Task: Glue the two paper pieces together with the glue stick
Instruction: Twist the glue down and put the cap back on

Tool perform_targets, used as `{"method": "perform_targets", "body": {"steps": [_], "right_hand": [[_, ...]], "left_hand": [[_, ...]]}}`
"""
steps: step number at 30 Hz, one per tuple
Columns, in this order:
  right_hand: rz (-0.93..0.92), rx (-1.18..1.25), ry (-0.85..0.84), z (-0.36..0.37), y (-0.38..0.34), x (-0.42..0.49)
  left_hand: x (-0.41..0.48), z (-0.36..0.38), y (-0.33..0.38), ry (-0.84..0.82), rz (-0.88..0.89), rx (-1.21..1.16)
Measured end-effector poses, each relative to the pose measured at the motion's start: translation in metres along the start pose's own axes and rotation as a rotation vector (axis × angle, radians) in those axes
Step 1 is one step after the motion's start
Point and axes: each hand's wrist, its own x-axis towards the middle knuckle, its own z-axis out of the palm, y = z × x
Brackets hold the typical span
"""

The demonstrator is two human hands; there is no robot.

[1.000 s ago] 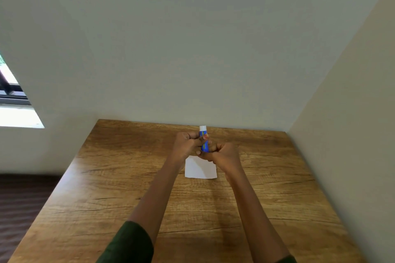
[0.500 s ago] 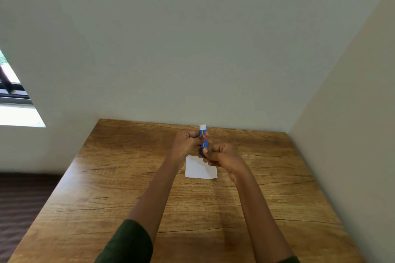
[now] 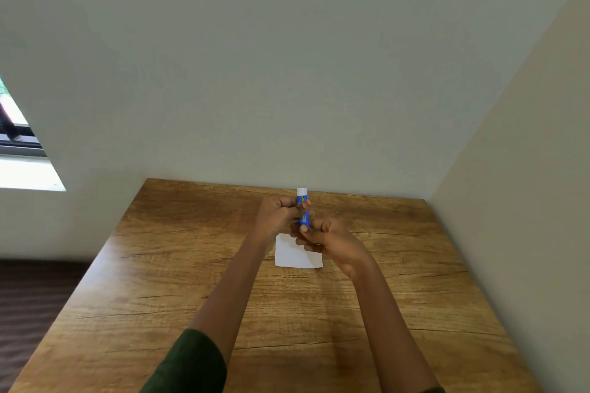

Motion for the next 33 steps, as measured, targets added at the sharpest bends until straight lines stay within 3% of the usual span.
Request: {"method": "perform_targets", "body": {"steps": [10,13,18,21,28,30,33], "right_hand": [[-0.056,-0.226,0.441,0.011,0.005,0.008],[-0.073,-0.252,0.366,0.009,0.006,0.007],[0.031,-0.068,0.043,-0.004,0.001,0.000],[-0.002,-0.089,0.074,-0.004,0.001,0.000],[-0.048,-0.245,0.402,0.008,0.002,0.006],[-0.064,-0.243,0.400,0.009,0.003,0.006],[-0.025,-0.157,0.205,0.003,0.002,0.003]], "left_hand": [[-0.001,0.008,-0.002,0.001,-0.028,0.043],[-0.002,0.010,0.000,-0.024,-0.032,0.026],[-0.001,0.002,0.000,-0.019,-0.017,0.013],[-0.001,0.002,-0.001,-0.025,-0.018,0.007],[-0.002,0.005,-0.001,0.009,-0.034,0.023],[-0.002,0.005,0.001,0.005,-0.043,0.028],[0.000,0.004,0.003,0.000,-0.038,0.020]]}}
